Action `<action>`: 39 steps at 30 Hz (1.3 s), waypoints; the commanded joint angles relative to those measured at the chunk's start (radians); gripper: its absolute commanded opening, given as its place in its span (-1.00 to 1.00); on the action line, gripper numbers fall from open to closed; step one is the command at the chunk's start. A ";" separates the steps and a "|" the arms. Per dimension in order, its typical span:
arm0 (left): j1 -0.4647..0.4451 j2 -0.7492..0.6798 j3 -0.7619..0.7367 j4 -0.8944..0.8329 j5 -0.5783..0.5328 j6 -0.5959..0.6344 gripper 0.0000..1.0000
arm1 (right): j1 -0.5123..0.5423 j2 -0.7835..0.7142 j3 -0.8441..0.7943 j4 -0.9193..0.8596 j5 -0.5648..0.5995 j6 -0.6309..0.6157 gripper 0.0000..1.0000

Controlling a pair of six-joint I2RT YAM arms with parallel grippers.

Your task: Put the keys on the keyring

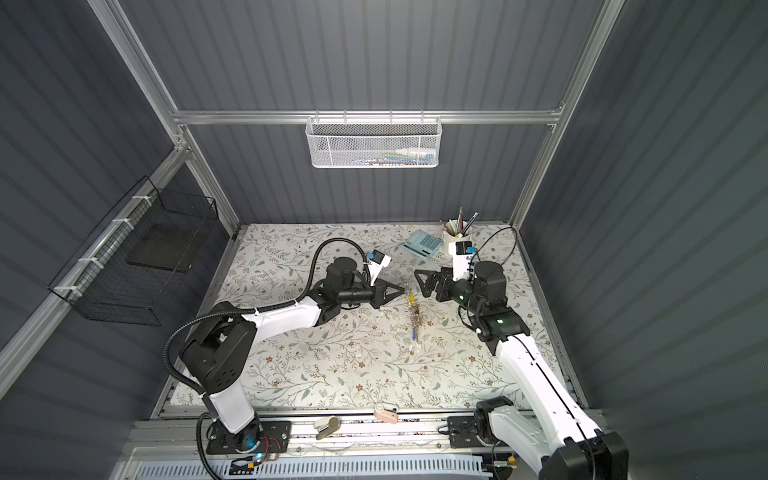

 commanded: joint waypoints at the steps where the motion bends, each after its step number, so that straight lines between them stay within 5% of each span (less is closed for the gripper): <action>1: 0.004 -0.004 -0.016 0.061 -0.051 0.000 -1.00 | -0.007 -0.019 -0.024 0.036 0.017 0.013 0.98; 16: 0.082 -0.115 -0.311 0.048 -0.167 0.068 -0.99 | -0.014 -0.009 -0.077 0.123 -0.016 0.064 0.98; 22: 0.146 -0.139 -0.301 0.002 -0.194 0.061 -0.49 | -0.020 -0.019 -0.090 0.138 0.052 0.063 0.98; 28: 0.191 -0.224 -0.307 -0.102 -0.354 0.045 0.06 | -0.041 -0.045 -0.078 0.115 0.178 0.055 0.98; 34: 0.247 -0.397 -0.203 -0.442 -0.730 0.063 0.98 | -0.064 -0.063 -0.038 0.012 0.409 0.024 0.98; 39: 0.377 -0.486 -0.234 -0.510 -0.972 0.024 0.99 | -0.083 -0.029 -0.048 0.002 0.591 0.020 0.98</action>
